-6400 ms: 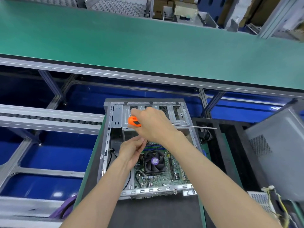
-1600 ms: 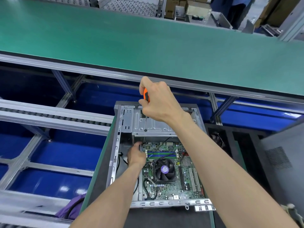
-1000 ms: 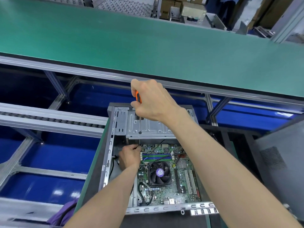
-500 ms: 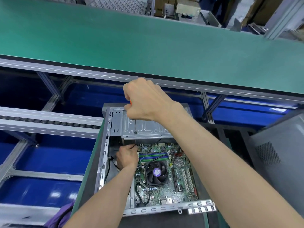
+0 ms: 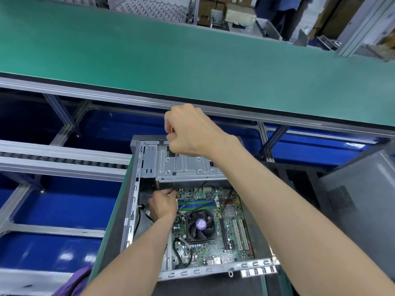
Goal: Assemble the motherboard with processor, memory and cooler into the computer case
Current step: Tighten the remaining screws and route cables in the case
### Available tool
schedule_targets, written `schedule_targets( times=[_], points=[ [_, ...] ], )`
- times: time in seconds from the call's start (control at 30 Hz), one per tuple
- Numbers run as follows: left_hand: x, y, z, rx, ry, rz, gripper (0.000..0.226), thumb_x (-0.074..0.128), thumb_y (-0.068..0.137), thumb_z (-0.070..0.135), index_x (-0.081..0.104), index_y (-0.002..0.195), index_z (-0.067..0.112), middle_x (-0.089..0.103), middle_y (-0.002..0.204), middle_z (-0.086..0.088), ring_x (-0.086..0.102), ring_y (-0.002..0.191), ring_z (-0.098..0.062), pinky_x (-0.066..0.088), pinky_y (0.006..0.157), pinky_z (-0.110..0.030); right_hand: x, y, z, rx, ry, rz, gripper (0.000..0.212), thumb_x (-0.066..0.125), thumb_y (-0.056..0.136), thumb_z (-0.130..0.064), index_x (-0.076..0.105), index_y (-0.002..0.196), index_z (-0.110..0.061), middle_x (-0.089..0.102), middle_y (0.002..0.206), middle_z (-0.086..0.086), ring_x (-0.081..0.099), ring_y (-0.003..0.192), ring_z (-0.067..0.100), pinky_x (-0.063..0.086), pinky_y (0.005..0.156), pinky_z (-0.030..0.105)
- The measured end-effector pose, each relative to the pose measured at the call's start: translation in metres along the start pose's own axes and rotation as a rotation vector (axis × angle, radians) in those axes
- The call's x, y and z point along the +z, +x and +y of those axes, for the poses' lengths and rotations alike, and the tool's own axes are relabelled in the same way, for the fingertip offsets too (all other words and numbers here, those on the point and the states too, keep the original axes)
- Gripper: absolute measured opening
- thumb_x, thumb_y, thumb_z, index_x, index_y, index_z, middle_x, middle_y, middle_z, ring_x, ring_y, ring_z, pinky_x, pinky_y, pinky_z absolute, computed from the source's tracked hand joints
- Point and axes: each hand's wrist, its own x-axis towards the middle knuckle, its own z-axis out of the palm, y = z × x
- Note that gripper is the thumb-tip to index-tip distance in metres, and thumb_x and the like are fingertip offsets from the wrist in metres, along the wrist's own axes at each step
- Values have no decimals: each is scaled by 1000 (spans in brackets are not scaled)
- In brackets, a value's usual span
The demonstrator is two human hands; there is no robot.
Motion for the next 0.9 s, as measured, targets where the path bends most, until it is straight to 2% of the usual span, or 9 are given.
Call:
schedule_targets(
  times=[0.1,0.17,0.27,0.37,0.47,0.6,0.77,0.83,0.9],
  points=[
    [-1,-2,1,5,15,-3,20,73,86,28,78,105,22,76,99,-6,54,66,-17,42,72,-23,9,3,-9,43,-147,126,31,58,86,-15,33,68,-13,29,68,1,42,69,32,32,56,35],
    [-1,-1,1,3,5,-10,21,73,87,29,77,106,22,76,101,-7,55,69,-19,43,73,-23,9,5,-13,62,-227,172,27,55,90,-17,34,75,-14,20,68,-1,39,69,31,30,59,37],
    [-1,0,1,4,17,-12,22,73,88,30,77,108,22,76,102,-7,55,71,-19,41,72,-23,3,2,-6,48,-146,52,27,57,83,-25,35,71,-13,31,72,0,39,65,27,26,54,32],
    [-2,0,0,3,16,-6,22,73,87,29,77,108,22,76,102,-8,54,71,-19,40,72,-23,-3,-1,-3,12,-38,-35,12,58,77,-19,47,77,-13,49,87,6,47,73,30,40,60,34],
    [-2,0,-1,-2,25,-2,23,73,87,30,77,108,23,76,103,-7,53,71,-18,39,72,-23,2,-1,-7,67,-99,39,31,59,85,-17,33,68,-14,34,71,1,41,64,27,32,56,33],
    [-1,2,-1,-2,9,-11,22,74,86,31,77,107,24,76,102,-6,53,69,-18,40,71,-23,2,-3,-4,87,-207,87,22,53,94,-25,39,82,-13,23,70,-2,40,74,31,30,62,38],
    [0,5,-6,20,-20,-26,25,72,82,31,77,106,25,77,91,-1,59,59,-15,44,62,-21,-4,-7,-2,39,-8,-50,21,58,76,-15,58,96,-8,55,97,7,56,87,32,51,71,40],
    [-1,5,-9,-21,-60,-59,29,65,80,24,77,107,28,76,88,4,66,65,-19,51,63,-23,0,-6,-1,84,-27,6,9,59,82,-17,51,82,-11,50,84,6,52,81,33,46,64,39],
    [-1,6,-13,-58,-158,-87,36,56,80,15,76,105,29,75,89,9,67,66,-18,54,62,-24,2,-6,-1,126,-115,71,34,55,93,-23,32,68,-15,32,71,0,42,72,33,34,61,37]
  ],
)
